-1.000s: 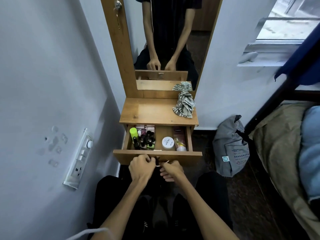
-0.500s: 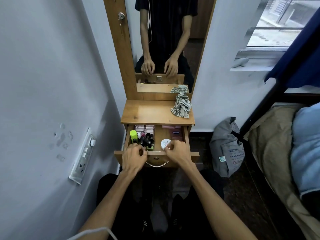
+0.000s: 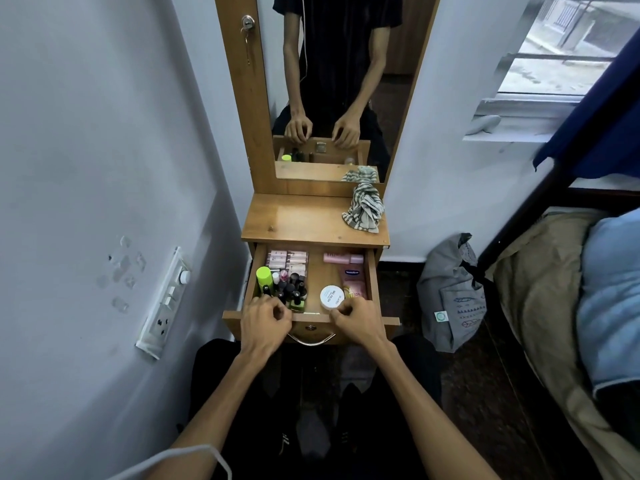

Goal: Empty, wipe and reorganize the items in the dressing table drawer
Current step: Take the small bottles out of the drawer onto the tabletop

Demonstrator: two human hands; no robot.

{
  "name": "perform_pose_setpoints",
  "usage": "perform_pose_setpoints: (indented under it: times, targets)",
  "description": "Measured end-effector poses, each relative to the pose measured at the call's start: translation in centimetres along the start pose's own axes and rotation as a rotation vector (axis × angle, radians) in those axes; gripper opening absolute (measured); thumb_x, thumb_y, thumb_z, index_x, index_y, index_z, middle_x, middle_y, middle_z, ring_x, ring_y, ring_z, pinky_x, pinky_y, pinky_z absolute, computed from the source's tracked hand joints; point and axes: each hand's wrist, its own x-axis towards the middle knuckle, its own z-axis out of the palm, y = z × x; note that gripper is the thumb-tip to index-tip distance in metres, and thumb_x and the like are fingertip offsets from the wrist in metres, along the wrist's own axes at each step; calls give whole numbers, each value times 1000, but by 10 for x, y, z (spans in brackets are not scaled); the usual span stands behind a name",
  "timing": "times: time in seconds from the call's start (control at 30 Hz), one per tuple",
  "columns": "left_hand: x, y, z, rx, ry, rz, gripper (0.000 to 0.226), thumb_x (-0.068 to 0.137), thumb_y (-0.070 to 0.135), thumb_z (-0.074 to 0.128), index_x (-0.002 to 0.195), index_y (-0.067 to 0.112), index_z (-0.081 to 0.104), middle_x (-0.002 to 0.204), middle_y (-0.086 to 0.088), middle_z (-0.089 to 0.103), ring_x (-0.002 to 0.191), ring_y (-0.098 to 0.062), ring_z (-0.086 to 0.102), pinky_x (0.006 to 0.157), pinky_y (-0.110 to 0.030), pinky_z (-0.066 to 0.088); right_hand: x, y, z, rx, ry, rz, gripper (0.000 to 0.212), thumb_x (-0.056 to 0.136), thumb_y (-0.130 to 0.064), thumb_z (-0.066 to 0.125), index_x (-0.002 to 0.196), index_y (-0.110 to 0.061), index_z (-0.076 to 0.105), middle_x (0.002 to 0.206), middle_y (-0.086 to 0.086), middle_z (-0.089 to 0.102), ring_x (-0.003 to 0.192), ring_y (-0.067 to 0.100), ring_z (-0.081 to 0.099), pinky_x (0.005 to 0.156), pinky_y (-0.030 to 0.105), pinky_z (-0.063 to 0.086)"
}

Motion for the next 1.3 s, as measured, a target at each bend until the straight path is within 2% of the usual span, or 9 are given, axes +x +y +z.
perform_pose_setpoints:
  times: [0.23, 0.4, 0.5, 0.63, 0.8, 0.93, 1.03, 1.1, 1.3]
  targets:
    - [-14, -1, -1, 1, 19, -17, 11, 77, 19, 70, 67, 18, 65, 71, 4, 64, 72, -15, 52, 71, -35, 47, -5, 3, 3, -54, -34, 36, 30, 87, -42, 69, 88, -15, 80, 91, -2, 76, 75, 8, 58, 49, 15, 31]
    - [-21, 0, -2, -19, 10, -40, 14, 76, 19, 71, 64, 19, 63, 69, 4, 63, 72, -17, 54, 69, -33, 46, -9, 3, 5, -85, -28, 64, 31, 86, -45, 67, 83, -15, 78, 84, -3, 75, 75, 13, 62, 50, 20, 33]
    - [-28, 0, -2, -25, 12, -47, 15, 76, 19, 70, 63, 20, 62, 67, 6, 61, 71, -16, 54, 68, -34, 47, -14, 3, 6, -99, -40, 76, 31, 86, -45, 67, 84, -16, 76, 78, -7, 67, 75, 13, 61, 50, 20, 31]
    - [-32, -1, -1, -27, 15, -50, 14, 75, 19, 70, 63, 20, 63, 68, 6, 61, 71, -15, 52, 69, -35, 47, -18, 2, 6, -106, -32, 81, 30, 87, -46, 67, 89, -18, 75, 79, -8, 64, 74, 11, 57, 51, 19, 31]
    - [-34, -4, 1, -14, 6, -52, 12, 76, 19, 69, 65, 19, 64, 69, 6, 61, 72, -16, 53, 72, -37, 50, -23, 0, 6, -100, -32, 99, 29, 88, -47, 67, 85, -19, 73, 80, -8, 64, 78, 12, 58, 53, 20, 32]
    - [-35, -3, 1, -4, -1, -46, 12, 77, 20, 69, 67, 20, 64, 71, 6, 62, 73, -14, 53, 74, -37, 50, -19, 2, 6, -91, -58, 104, 31, 87, -46, 70, 92, -17, 77, 87, -5, 70, 82, 12, 60, 53, 19, 35]
    - [-33, -2, 0, -9, 8, -52, 12, 76, 20, 70, 66, 21, 64, 70, 7, 61, 72, -13, 51, 73, -36, 49, -13, 5, 5, -77, -59, 117, 27, 84, -41, 74, 98, -18, 78, 100, -1, 74, 97, 18, 68, 64, 24, 51]
    - [-32, -3, 0, -15, 16, -54, 13, 76, 20, 70, 65, 22, 63, 69, 9, 60, 71, -12, 50, 73, -35, 48, -11, 5, -1, -111, -9, 139, 23, 84, -35, 73, 99, -19, 78, 101, 3, 74, 100, 24, 68, 73, 29, 53]
    - [-34, -5, 1, -36, 13, -45, 10, 79, 21, 71, 70, 20, 66, 73, 8, 62, 74, -11, 52, 74, -37, 50, 5, 7, -16, -173, 36, 162, 26, 88, -35, 74, 100, -12, 73, 90, 4, 67, 84, 23, 61, 70, 27, 43]
